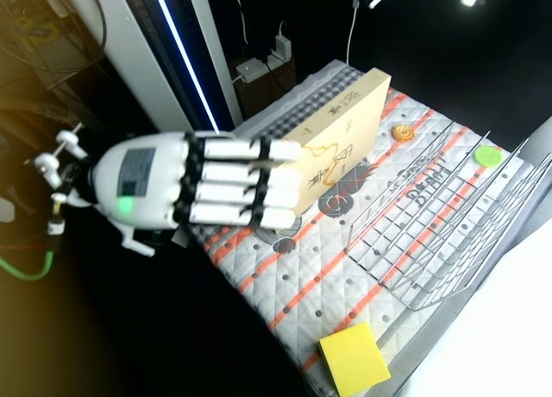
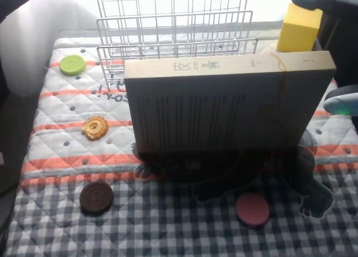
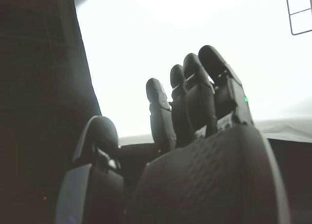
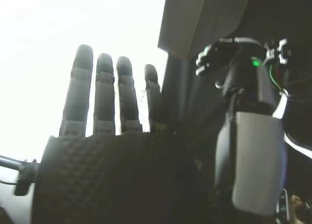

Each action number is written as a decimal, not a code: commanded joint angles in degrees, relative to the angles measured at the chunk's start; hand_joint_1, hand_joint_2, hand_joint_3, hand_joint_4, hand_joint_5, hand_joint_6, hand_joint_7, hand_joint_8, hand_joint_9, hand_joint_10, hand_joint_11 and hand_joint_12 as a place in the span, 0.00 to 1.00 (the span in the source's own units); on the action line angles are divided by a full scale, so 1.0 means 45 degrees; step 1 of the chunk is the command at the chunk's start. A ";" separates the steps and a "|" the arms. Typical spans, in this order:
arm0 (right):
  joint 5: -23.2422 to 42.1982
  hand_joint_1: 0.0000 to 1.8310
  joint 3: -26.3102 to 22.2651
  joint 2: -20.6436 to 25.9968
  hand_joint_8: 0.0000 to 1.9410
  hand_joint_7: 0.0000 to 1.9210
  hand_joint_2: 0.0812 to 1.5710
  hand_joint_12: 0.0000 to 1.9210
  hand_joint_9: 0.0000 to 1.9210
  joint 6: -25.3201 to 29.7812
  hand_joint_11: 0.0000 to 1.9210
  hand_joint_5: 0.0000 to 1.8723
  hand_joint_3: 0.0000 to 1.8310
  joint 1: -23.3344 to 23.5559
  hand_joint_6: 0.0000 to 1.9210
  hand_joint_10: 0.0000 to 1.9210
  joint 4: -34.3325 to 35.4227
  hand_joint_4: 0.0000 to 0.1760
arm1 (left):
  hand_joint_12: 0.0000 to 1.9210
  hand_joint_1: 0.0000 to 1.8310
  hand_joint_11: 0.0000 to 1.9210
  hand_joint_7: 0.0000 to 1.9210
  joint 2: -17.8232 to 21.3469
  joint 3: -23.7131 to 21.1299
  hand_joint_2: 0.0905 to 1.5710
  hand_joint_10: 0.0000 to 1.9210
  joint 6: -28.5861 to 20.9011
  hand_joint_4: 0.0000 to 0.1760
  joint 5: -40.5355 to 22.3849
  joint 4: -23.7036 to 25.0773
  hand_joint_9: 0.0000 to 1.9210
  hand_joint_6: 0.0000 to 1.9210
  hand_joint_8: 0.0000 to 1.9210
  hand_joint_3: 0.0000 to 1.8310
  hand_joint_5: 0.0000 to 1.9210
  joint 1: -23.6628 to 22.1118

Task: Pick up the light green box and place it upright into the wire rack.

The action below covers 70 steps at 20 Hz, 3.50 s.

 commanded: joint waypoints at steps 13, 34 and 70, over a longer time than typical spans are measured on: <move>-0.1890 0.40 0.2010 -0.2270 0.00 0.10 0.51 0.05 0.12 0.2628 0.13 0.06 0.00 0.2482 0.00 0.00 -0.2573 0.68 | 0.44 0.27 0.00 0.18 -0.0114 0.0072 0.74 0.00 -0.0114 0.65 -0.1612 -0.0136 0.17 0.00 0.00 0.00 0.25 -0.0179; -0.0283 0.69 0.1875 -0.1779 0.41 0.61 0.67 0.62 0.69 0.3464 0.49 0.55 0.00 0.2767 0.38 0.15 -0.1894 0.00 | 0.50 0.27 0.00 0.20 -0.0078 0.0096 0.75 0.00 -0.0114 0.68 -0.1608 -0.0252 0.19 0.00 0.00 0.00 0.24 -0.0152; -0.4588 0.63 0.5174 -0.4781 0.00 0.76 0.69 0.20 0.84 0.3455 0.76 0.53 0.00 0.7222 0.49 0.00 -0.2946 0.00 | 0.41 0.26 0.00 0.20 -0.0386 0.0286 0.75 0.00 -0.0114 0.84 -0.1047 -0.0050 0.19 0.00 0.00 0.00 0.25 -0.0430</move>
